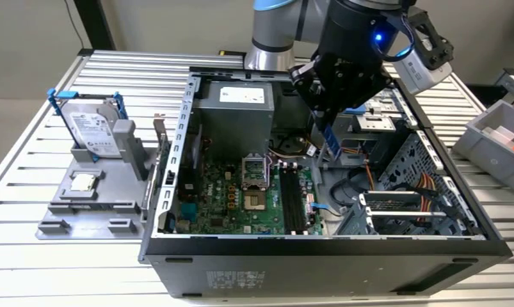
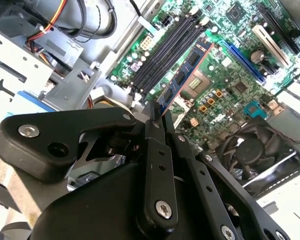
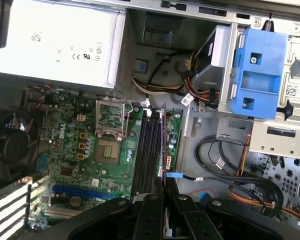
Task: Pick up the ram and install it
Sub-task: 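Insert the ram into the slot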
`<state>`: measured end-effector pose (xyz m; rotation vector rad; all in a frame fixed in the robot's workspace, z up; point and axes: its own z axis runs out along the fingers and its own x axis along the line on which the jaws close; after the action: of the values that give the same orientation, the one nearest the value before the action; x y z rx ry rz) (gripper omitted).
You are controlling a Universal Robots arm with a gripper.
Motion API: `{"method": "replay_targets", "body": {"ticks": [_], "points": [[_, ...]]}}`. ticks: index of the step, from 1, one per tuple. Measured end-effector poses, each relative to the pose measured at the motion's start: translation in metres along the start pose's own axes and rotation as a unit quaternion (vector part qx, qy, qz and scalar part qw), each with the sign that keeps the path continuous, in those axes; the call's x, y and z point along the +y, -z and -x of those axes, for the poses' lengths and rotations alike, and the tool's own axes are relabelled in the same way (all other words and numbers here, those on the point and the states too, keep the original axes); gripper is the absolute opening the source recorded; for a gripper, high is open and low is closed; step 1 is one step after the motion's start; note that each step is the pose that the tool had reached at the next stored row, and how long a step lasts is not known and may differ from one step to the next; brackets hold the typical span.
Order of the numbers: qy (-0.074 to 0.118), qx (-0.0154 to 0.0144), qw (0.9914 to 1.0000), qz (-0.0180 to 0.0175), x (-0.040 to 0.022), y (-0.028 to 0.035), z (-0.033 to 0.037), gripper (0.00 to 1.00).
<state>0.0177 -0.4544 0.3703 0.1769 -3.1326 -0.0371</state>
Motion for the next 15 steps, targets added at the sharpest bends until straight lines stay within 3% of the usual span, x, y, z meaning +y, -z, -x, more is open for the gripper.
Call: {"method": "replay_targets", "body": {"ticks": [15], "points": [[-0.003,0.0000,1.00000,-0.0003,-0.0001,-0.0037,0.0000,0.00]]}}
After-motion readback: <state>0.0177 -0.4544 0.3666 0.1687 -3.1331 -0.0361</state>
